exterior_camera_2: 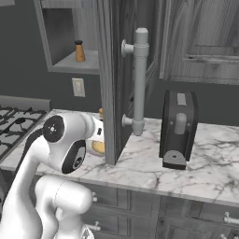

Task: Retrieve the bottle and the shaker from the cabinet and place them next to the mixing bowl on the counter. Then add garlic from the fridge to the mixing bowl.

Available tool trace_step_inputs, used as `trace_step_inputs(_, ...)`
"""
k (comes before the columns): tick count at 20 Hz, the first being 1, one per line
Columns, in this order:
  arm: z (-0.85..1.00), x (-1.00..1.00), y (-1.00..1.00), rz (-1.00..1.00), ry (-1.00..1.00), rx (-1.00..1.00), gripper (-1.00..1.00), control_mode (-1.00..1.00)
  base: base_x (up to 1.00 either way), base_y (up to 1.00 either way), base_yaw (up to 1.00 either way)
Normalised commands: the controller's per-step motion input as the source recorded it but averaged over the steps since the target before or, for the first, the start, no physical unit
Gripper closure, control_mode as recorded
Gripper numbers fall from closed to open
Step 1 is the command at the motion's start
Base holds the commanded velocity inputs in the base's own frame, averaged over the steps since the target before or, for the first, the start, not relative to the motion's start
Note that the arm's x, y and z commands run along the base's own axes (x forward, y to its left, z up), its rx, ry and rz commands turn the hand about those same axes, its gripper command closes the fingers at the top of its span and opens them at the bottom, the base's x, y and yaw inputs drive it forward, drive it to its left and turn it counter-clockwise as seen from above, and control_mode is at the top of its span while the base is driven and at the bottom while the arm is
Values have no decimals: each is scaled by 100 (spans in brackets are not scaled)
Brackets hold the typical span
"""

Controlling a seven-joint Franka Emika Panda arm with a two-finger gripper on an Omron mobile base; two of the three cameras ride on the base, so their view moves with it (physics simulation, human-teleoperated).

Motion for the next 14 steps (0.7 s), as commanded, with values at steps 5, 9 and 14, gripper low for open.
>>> trace_step_inputs(5,-69,47,0,10,-5,1,100,-100,0,0,0)
trace_step_inputs(9,-54,61,-3,7,-22,0,100,-100,0,0,0)
trace_step_inputs(14,-42,55,-26,3,-20,0,100,-100,0,0,0)
